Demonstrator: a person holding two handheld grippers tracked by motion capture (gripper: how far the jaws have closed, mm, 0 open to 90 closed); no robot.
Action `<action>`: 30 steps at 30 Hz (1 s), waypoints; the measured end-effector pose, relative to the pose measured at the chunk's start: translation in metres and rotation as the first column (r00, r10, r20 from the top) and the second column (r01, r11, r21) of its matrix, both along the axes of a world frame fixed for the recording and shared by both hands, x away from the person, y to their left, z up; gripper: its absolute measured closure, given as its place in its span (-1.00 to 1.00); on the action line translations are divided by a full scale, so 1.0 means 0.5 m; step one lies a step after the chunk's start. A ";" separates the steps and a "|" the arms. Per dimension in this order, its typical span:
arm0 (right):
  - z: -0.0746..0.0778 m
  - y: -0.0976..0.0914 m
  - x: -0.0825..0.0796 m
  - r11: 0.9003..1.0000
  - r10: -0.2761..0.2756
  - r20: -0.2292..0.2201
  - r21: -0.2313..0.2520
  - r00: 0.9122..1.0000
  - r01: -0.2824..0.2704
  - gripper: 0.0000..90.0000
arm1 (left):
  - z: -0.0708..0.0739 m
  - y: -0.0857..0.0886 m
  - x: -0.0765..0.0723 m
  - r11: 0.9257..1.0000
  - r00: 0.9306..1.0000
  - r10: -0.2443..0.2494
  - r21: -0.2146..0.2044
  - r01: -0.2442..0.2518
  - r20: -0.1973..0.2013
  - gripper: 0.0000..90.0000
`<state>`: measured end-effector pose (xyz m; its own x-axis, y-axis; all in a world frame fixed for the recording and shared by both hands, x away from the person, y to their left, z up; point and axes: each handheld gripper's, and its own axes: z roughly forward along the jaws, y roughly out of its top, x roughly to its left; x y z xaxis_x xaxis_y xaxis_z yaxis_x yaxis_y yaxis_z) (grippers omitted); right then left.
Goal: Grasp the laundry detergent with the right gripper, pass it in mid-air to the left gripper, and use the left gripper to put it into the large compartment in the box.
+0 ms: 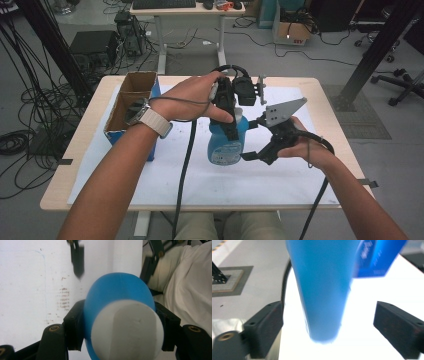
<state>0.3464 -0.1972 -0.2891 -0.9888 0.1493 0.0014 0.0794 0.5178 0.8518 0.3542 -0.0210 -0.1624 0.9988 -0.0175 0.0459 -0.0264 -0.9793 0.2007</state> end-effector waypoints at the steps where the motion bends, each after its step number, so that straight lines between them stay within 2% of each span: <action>1: 0.000 -0.011 0.000 1.000 -0.014 0.004 -0.010 1.000 0.014 -0.88 | 0.000 0.001 0.000 1.000 1.000 0.005 -0.002 -0.005 -0.001 -0.16; 2: 0.001 -0.022 0.000 1.000 -0.019 0.001 -0.024 1.000 0.019 -0.89 | -0.001 0.003 -0.004 0.999 0.999 0.040 -0.006 -0.040 -0.017 -0.16; 3: 0.001 -0.032 0.000 0.999 -0.026 0.002 -0.035 1.000 0.026 -0.91 | 0.005 0.002 0.000 0.999 1.000 0.027 0.025 -0.027 -0.013 -0.16; 4: 0.004 -0.052 0.000 0.996 -0.042 0.013 -0.073 0.999 0.043 -0.92 | 0.006 0.003 0.001 0.999 0.999 0.038 0.018 -0.038 -0.008 -0.16; 5: 0.005 -0.059 0.000 0.995 -0.050 0.017 -0.084 0.999 0.051 -0.94 | 0.010 0.003 0.003 0.999 1.000 0.030 0.022 -0.030 0.010 -0.16; 6: 0.005 -0.059 0.000 0.995 -0.050 0.017 -0.084 0.999 0.051 -0.94 | 0.010 0.003 0.003 0.999 1.000 0.030 0.022 -0.030 0.010 -0.16; 9: 0.011 -0.089 -0.001 0.990 -0.073 0.009 -0.124 0.997 0.073 -0.95 | 0.015 0.005 0.005 0.998 0.998 0.055 0.021 -0.055 0.023 -0.16; 10: 0.016 -0.104 0.000 0.984 -0.097 0.015 -0.146 0.995 0.098 -0.95 | 0.017 0.006 0.007 0.998 0.998 0.050 0.025 -0.050 0.031 -0.16; 11: 0.016 -0.104 0.000 0.984 -0.097 0.015 -0.146 0.995 0.098 -0.95 | 0.019 0.006 0.007 0.998 0.998 0.055 0.027 -0.056 0.035 -0.16; 12: 0.021 -0.117 0.001 0.980 -0.106 0.043 -0.165 0.993 0.112 -0.94 | 0.024 0.008 0.009 0.997 0.996 0.074 0.032 -0.075 0.040 -0.16; 13: 0.021 -0.117 0.001 0.980 -0.106 0.043 -0.165 0.993 0.112 -0.94 | 0.024 0.008 0.009 0.997 0.996 0.074 0.032 -0.075 0.040 -0.16; 16: 0.035 -0.136 0.004 0.965 -0.133 0.059 -0.218 0.989 0.143 -0.92 | 0.035 0.016 0.015 0.993 0.993 0.114 0.027 -0.115 0.036 -0.16; 17: 0.035 -0.136 0.004 0.965 -0.133 0.059 -0.218 0.989 0.143 -0.92 | 0.035 0.016 0.015 0.993 0.993 0.114 0.027 -0.115 0.036 -0.16; 18: 0.041 -0.148 0.014 0.959 -0.110 0.097 -0.252 0.989 0.131 -0.92 | 0.038 0.019 0.015 0.991 0.991 0.133 0.025 -0.134 0.034 -0.16; 19: 0.043 -0.151 0.016 0.957 -0.109 0.104 -0.259 0.989 0.133 -0.92 | 0.043 0.024 0.019 0.987 0.986 0.160 0.020 -0.161 0.040 -0.16; 20: 0.043 -0.151 0.016 0.957 -0.109 0.104 -0.259 0.989 0.133 -0.92 | 0.043 0.024 0.019 0.987 0.986 0.160 0.020 -0.161 0.040 -0.16; 21: 0.048 -0.158 0.021 0.949 -0.112 0.113 -0.282 0.987 0.140 -0.92 | 0.049 0.032 0.023 0.980 0.979 0.199 0.010 -0.200 0.046 -0.16; 22: 0.049 -0.160 0.024 0.947 -0.109 0.114 -0.291 0.987 0.138 -0.92 | 0.052 0.036 0.026 0.976 0.975 0.217 0.004 -0.218 0.053 -0.17; 23: 0.049 -0.160 0.024 0.947 -0.109 0.114 -0.291 0.987 0.138 -0.92 | 0.052 0.036 0.026 0.976 0.975 0.217 0.004 -0.218 0.053 -0.16; 24: 0.050 -0.163 0.028 0.942 -0.111 0.111 -0.305 0.988 0.140 -0.93 | 0.059 0.044 0.033 0.966 0.964 0.257 -0.005 -0.257 0.067 -0.16; 25: 0.050 -0.163 0.028 0.942 -0.111 0.111 -0.305 0.988 0.140 -0.93 | 0.059 0.044 0.033 0.966 0.964 0.257 -0.005 -0.257 0.067 -0.17; 27: 0.048 -0.165 0.037 0.939 -0.130 0.111 -0.307 0.985 0.159 -0.93 | 0.067 0.051 0.040 0.955 0.952 0.295 -0.008 -0.295 0.080 -0.16; 28: 0.050 -0.166 0.038 0.927 -0.165 0.090 -0.326 0.982 0.185 -0.93 | 0.072 0.056 0.045 0.947 0.943 0.322 -0.016 -0.322 0.083 -0.17; 29: 0.051 -0.166 0.038 0.921 -0.177 0.078 -0.337 0.981 0.193 -0.93 | 0.075 0.059 0.047 0.943 0.939 0.333 -0.017 -0.333 0.084 -0.17; 30: 0.051 -0.166 0.038 0.921 -0.177 0.078 -0.337 0.981 0.193 -0.93 | 0.075 0.059 0.047 0.943 0.939 0.333 -0.017 -0.333 0.084 -0.17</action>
